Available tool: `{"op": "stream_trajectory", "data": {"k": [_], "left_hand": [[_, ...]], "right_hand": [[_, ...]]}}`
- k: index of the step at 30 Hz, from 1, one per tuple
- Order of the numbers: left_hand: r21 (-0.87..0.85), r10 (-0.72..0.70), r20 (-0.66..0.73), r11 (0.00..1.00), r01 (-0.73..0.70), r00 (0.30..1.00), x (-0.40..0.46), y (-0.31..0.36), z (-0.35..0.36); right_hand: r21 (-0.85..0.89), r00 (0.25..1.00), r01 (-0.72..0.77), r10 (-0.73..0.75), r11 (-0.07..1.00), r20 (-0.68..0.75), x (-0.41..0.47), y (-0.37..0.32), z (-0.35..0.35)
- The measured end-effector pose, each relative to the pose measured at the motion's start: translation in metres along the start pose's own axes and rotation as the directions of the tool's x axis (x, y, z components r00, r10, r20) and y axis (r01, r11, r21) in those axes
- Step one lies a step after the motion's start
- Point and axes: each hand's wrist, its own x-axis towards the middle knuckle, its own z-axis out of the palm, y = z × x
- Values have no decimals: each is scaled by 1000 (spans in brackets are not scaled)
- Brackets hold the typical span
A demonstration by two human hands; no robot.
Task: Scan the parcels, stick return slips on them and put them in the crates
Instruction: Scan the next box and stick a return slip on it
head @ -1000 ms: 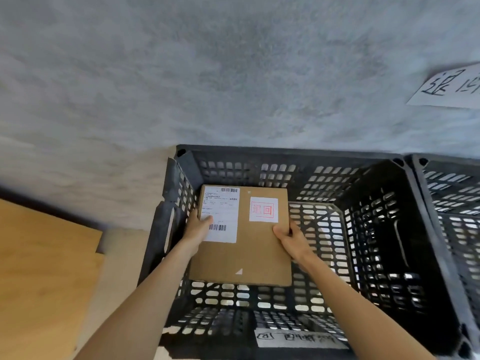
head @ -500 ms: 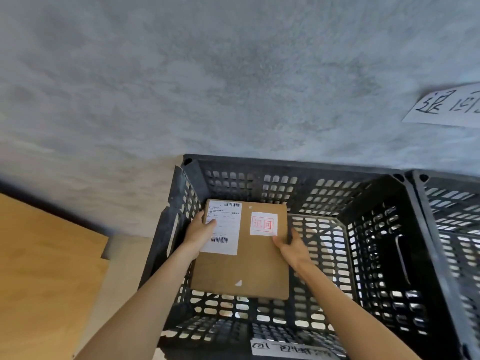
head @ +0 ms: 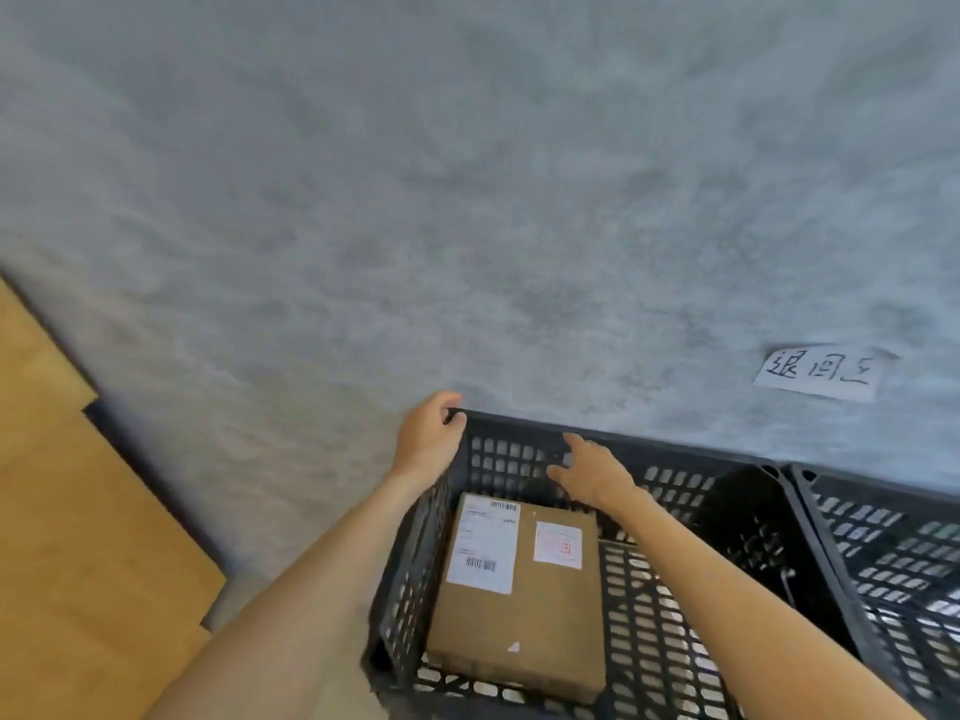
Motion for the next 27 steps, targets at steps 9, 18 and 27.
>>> {"op": "stream_trajectory", "data": {"k": [9,18,27], "left_hand": [[695,126,-192,717,45,973,-92,-82,-274],[713,-131,-532,463,526,837,-333,-233,-499],[445,-334,-783,287,848,525,-538,-315,-620]], "right_hand": [[-304,904,371,-416,878,-99,-87,-256,-2],[-539,520,731,-853,419,42,-230,-529,136],[-428,124,903,-975,33,186,-375,-718,266]]}}
